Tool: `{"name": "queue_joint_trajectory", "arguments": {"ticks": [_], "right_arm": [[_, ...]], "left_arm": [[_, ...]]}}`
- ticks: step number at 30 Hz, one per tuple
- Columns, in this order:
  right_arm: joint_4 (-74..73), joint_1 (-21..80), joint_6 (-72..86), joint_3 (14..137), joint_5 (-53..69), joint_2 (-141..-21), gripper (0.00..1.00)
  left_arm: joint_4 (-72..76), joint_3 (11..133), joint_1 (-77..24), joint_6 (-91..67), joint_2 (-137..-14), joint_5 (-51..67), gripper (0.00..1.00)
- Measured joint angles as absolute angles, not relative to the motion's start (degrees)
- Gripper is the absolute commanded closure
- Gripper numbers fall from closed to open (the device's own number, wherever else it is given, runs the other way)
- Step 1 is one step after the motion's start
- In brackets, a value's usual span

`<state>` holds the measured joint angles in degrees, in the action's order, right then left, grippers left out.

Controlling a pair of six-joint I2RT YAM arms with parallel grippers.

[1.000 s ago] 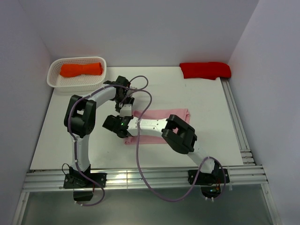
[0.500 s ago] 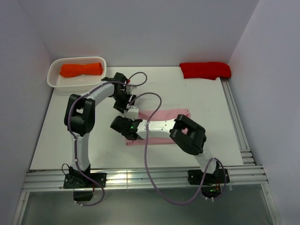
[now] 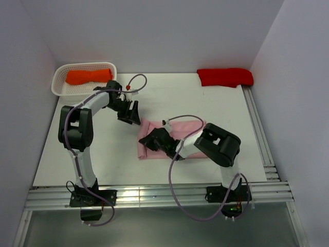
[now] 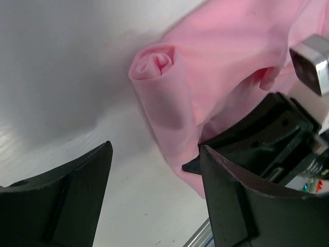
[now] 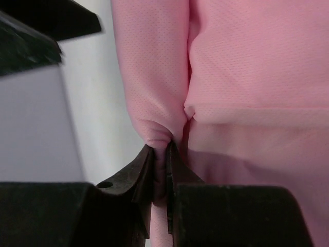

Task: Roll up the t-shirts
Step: Roll the tshirt

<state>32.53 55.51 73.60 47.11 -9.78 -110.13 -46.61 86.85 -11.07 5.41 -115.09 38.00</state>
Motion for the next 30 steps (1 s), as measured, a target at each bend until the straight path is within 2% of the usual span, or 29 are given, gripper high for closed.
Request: {"name": "queue_joint_trajectory", "arguments": {"ticks": [6,10,12,13,14,15,20,21,24,27,30], "right_arm": [[51.59,53.82,81.19,42.09,-4.64,-115.90,0.94],[58.26,53.69,84.36,40.62,-2.90,-118.21,0.94],[59.53,53.67,85.10,40.47,-2.24,-118.67,0.94],[59.61,53.63,85.30,40.47,-2.04,-118.67,0.92],[59.55,53.60,85.36,40.49,-1.98,-118.67,0.92],[59.05,53.58,85.32,40.51,-1.98,-118.65,0.89],[53.52,53.58,83.88,41.28,-2.31,-116.38,0.74],[51.46,53.56,83.31,41.56,-2.50,-115.50,0.67],[42.87,53.60,80.84,43.99,-3.73,-112.90,0.54],[30.48,54.43,77.25,48.95,-6.61,-110.21,0.47],[18.90,56.34,74.15,53.30,-10.68,-107.46,0.46]], "left_arm": [[-41.25,81.06,-11.73,4.34,-116.64,40.75,0.28],[-38.72,80.82,-11.73,2.17,-117.84,42.28,0.34],[-37.47,80.82,-11.77,1.39,-118.08,42.06,0.45],[-37.06,80.84,-11.90,1.08,-118.30,41.50,0.55],[-36.84,80.93,-12.12,0.64,-118.58,41.01,0.61],[-36.73,80.99,-12.43,0.14,-118.85,40.16,0.72],[-37.52,82.08,-15.31,-2.02,-119.09,35.14,0.92],[-38.02,82.65,-15.97,-2.37,-119.09,33.82,0.94],[-39.33,84.18,-17.76,-2.81,-119.09,30.06,0.98],[-40.36,85.32,-19.20,-2.83,-118.98,26.57,0.99],[-41.17,86.00,-19.92,-2.79,-118.98,24.34,1.00]]}}
